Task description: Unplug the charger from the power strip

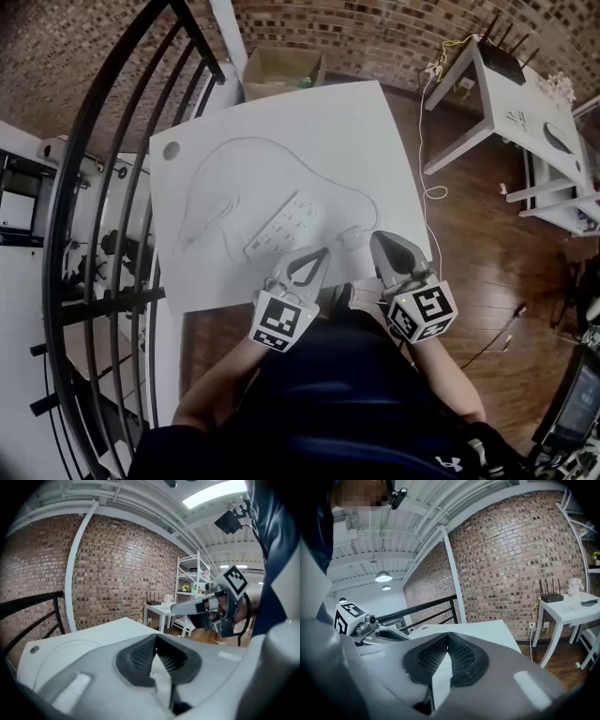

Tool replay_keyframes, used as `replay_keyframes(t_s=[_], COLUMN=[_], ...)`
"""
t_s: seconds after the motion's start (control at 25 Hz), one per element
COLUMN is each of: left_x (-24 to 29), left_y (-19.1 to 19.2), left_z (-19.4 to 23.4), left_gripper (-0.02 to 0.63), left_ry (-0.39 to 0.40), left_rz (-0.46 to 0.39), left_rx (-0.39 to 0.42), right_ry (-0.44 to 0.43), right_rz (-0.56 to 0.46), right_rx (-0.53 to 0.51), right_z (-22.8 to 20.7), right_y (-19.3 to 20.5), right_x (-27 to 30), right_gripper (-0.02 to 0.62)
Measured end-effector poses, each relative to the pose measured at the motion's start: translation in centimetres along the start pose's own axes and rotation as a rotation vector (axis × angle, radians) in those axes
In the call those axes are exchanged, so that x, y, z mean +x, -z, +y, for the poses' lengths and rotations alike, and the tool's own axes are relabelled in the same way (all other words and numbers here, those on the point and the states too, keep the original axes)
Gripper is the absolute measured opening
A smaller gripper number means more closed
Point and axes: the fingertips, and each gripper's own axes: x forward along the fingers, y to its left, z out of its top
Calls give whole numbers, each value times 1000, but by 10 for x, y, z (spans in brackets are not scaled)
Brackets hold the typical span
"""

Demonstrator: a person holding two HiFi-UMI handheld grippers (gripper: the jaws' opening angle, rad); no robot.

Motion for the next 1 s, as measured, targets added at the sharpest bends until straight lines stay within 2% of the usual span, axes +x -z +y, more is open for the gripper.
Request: replay_keyframes(t_s=[0.28, 0.4, 0.44, 0.52, 0.72, 1.0], left_x=[3, 4, 5, 8, 18, 37], left_y=[-16, -30, -34, -38, -34, -9], left_z=[7, 5, 3, -2, -6, -24], left_gripper=[6, 6, 12, 86, 121, 213], left_ry=[-15, -15, -9, 0, 5, 51], left_rz=[-73, -132, -150, -162, -131, -16], left_rx=[-25, -43, -42, -30, -25, -47], right_ry=[19, 23, 24, 25, 13, -30], right_rz=[-69, -95, -103, -114, -118, -119], right_rx=[-50, -57, -62, -69, -74, -72], right_z=[-1, -1, -1, -3, -7, -12], right_y=[-18, -24, -25, -27, -30, -30], right_x=[-12, -15, -16, -18, -19, -22], right_gripper=[11, 11, 11, 11, 11, 11])
